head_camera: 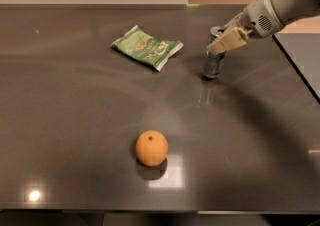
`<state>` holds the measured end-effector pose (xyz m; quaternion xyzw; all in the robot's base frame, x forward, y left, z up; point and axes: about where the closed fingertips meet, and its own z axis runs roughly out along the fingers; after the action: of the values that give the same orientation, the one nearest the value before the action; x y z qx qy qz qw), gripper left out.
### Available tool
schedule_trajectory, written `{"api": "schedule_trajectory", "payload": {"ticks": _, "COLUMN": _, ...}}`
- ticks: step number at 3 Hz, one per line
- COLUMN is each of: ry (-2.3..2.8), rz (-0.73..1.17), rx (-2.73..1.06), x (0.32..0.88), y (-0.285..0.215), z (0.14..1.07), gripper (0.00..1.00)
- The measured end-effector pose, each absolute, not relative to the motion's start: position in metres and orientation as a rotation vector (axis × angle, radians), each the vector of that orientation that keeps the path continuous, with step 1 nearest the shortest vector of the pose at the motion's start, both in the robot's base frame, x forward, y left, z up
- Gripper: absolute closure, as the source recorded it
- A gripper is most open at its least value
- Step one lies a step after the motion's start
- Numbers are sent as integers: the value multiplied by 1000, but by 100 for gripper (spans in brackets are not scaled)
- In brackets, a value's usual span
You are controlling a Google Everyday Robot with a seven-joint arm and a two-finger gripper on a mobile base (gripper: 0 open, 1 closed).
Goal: Move redbull can near orange
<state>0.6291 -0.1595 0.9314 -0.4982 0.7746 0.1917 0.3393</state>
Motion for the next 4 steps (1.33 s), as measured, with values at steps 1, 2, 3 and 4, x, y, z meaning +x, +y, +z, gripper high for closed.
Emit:
{"api": "schedule_trajectory", "payload": {"ticks": 1, "ry": 1965, "rz": 569, "rx": -1352, "x": 591, "y": -152, "z": 948, "gripper": 100}}
{"api": "schedule_trajectory", "payload": {"ticks": 2, "ry": 1936, "rz": 632, "rx": -1394, "x": 550, "y": -146, "z": 959, "gripper": 100}}
{"api": "schedule_trajectory", "payload": {"ticks": 3, "ry": 1906, "rz": 702, "rx": -1441, "x": 508, "y": -131, "z": 961, "gripper": 100}}
{"api": "schedule_trajectory", "payload": {"ticks": 4, "ry": 1892, "rz": 733, "rx": -1493, "x": 476, "y": -117, "z": 954, "gripper": 100}}
